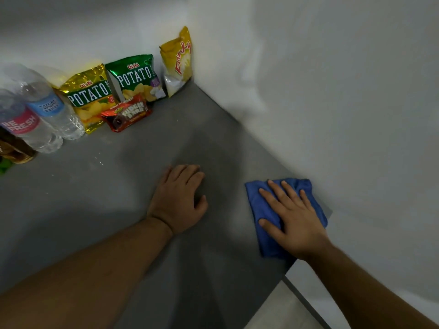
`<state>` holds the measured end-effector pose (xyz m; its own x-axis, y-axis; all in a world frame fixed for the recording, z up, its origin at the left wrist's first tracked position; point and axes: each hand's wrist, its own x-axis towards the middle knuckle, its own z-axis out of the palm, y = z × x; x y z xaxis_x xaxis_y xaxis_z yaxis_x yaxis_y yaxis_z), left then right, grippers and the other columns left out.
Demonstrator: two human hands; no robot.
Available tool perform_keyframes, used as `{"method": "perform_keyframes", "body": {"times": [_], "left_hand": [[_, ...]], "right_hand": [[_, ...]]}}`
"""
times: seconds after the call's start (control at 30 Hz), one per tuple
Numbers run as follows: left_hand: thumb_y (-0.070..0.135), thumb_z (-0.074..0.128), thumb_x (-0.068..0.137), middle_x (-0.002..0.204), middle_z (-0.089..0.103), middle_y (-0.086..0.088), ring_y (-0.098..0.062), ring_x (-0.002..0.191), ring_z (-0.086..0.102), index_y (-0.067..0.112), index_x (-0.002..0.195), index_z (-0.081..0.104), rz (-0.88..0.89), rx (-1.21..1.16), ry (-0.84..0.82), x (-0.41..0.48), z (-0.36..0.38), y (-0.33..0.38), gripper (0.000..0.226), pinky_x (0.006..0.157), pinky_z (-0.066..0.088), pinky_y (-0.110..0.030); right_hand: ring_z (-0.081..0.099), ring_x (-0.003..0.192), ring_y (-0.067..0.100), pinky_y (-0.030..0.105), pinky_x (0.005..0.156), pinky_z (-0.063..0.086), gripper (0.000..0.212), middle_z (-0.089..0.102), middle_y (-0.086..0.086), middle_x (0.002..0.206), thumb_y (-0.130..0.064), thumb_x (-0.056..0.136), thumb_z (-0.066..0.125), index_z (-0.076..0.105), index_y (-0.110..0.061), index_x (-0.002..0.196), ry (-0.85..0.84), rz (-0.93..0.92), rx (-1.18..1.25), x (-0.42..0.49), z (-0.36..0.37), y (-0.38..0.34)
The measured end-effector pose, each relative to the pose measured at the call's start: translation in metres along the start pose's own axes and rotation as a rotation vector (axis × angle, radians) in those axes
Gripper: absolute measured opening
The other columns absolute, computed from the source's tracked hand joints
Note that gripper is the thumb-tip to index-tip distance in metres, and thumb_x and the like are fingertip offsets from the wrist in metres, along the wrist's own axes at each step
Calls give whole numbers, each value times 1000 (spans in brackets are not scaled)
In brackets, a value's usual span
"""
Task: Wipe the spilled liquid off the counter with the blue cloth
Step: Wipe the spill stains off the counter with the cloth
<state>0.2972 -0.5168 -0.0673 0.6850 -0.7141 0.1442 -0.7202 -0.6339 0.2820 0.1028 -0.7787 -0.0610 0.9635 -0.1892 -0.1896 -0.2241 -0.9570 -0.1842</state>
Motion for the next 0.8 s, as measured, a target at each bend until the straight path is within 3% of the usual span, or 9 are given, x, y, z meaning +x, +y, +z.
{"method": "perform_keyframes", "body": {"times": [0.17, 0.4, 0.53, 0.67, 0.8], "left_hand": [[49, 51, 87, 148, 57, -9, -35, 138, 49, 12, 135, 62, -43, -16, -31, 5, 5, -5, 62, 118, 39, -57], [45, 60, 84, 146, 58, -8, -34, 136, 51, 13, 133, 63, -45, -29, -7, 5, 5, -6, 58, 114, 43, -56], [45, 60, 84, 147, 57, -7, -34, 137, 50, 14, 133, 63, -51, -26, -10, 5, 5, -6, 58, 115, 41, -56], [46, 59, 84, 147, 57, -8, -34, 136, 50, 14, 133, 62, -52, -25, -17, 6, 4, -5, 59, 115, 42, -57], [47, 56, 87, 149, 55, -7, -33, 138, 49, 15, 136, 61, -57, -29, -25, 5, 4, -6, 59, 118, 40, -56]], "right_hand": [[-7, 159, 23, 53, 128, -3, 76, -3, -7, 173, -71, 99, 12, 2, -36, 165, 59, 117, -37, 50, 0, -35], [-11, 158, 11, 54, 128, 1, 72, -3, -18, 172, -72, 101, 29, 1, -45, 163, -32, -171, -28, 23, 2, -17], [-1, 160, 17, 53, 128, 3, 72, 5, -14, 173, -72, 100, 24, 8, -42, 164, 24, -98, -49, 56, -4, -8], [10, 159, 27, 54, 127, 6, 73, 17, -1, 172, -64, 100, 26, 23, -29, 164, 107, 0, -49, 113, -4, -45], [0, 160, 22, 53, 128, 3, 71, 8, -3, 173, -61, 102, 20, 19, -28, 165, 55, -112, -53, 115, -1, -67]]}}
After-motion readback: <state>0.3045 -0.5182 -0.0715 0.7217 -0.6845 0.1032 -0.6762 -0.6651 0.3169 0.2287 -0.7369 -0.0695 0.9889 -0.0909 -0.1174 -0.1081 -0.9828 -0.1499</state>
